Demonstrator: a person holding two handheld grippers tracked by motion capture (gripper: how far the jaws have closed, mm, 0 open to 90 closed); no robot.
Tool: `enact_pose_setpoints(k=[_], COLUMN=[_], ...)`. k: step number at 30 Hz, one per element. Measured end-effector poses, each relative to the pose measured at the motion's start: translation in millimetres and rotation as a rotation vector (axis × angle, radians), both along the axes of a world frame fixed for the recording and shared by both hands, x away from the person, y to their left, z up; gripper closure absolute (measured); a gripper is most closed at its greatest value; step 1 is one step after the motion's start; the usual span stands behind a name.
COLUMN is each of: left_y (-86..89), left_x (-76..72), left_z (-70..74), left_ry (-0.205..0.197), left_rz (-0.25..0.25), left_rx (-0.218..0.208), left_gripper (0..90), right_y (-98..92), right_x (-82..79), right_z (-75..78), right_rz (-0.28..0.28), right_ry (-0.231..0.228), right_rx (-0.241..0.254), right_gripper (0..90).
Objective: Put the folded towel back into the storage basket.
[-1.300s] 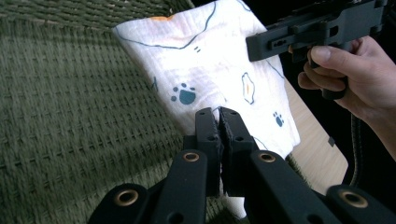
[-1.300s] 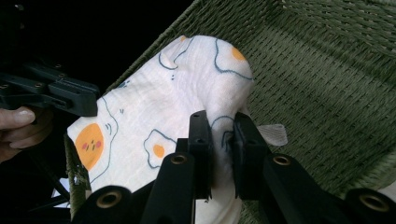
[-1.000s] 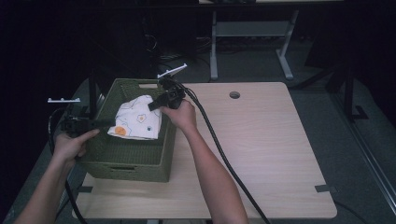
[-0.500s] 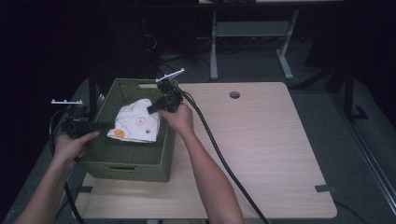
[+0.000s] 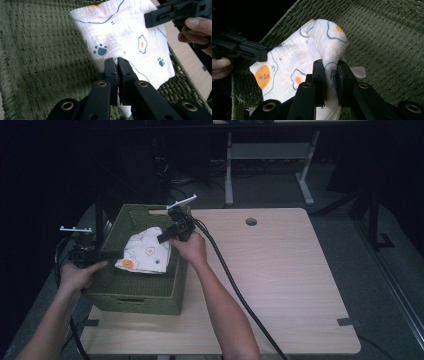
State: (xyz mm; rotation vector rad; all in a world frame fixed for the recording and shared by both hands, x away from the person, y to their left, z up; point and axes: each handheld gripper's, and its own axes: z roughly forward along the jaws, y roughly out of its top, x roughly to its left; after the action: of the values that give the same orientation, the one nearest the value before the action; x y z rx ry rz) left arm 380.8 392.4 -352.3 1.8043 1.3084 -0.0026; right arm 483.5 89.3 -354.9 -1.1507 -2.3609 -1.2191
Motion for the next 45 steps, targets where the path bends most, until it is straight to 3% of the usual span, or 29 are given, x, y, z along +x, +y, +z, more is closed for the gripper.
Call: enact_pose_setpoints(k=[2,3,5,6,7,12,17,26,30,45], left_y=[-0.4,-1.5,-0.7,-0.7,-0.2,0.5,-1.3,-2.3,-4.3,-26.4], left_x=[1.1,2.1,4.2,4.2,4.4,4.9,3.9,0.4,-1.1,-8.4], left_z=[-0.8,-1.3,-2.0,-2.0,-2.0,-3.1,-2.9,2.3,5.7,18.1], left_ry=[-0.003,-0.014,-0.01,-0.01,-0.012,-0.012,-0.019,-0.042,-0.054,-0.094], left_rz=[0.007,0.024,0.051,0.051,0.056,0.059,0.044,0.032,0.029,-0.028], left_rx=[0.018,0.053,0.087,0.087,0.09,0.077,0.061,0.013,-0.028,-0.074], left_gripper=[87.4,86.2,76.0,75.4,75.4,76.1,76.8,76.8,75.8,71.3], right_y=[1.0,1.6,3.5,3.5,4.0,0.8,-3.1,-14.4,-22.1,-56.6], right_x=[0.5,0.8,2.2,2.2,3.0,2.7,1.9,-0.6,-1.7,-6.7], right_z=[-0.2,-0.1,-0.2,-0.2,0.1,0.9,4.3,14.3,17.8,31.8], right_rz=[-0.002,-0.002,-0.011,-0.011,-0.032,-0.034,-0.034,-0.042,-0.042,-0.056], right_ry=[-0.004,-0.009,-0.023,-0.023,-0.037,-0.05,-0.056,-0.057,-0.056,-0.066], right_rx=[-0.001,-0.001,-0.02,-0.02,-0.054,-0.076,-0.069,-0.039,-0.022,0.031], right_gripper=[78.5,77.6,64.5,64.5,55.5,53.6,54.7,56.0,55.8,53.3])
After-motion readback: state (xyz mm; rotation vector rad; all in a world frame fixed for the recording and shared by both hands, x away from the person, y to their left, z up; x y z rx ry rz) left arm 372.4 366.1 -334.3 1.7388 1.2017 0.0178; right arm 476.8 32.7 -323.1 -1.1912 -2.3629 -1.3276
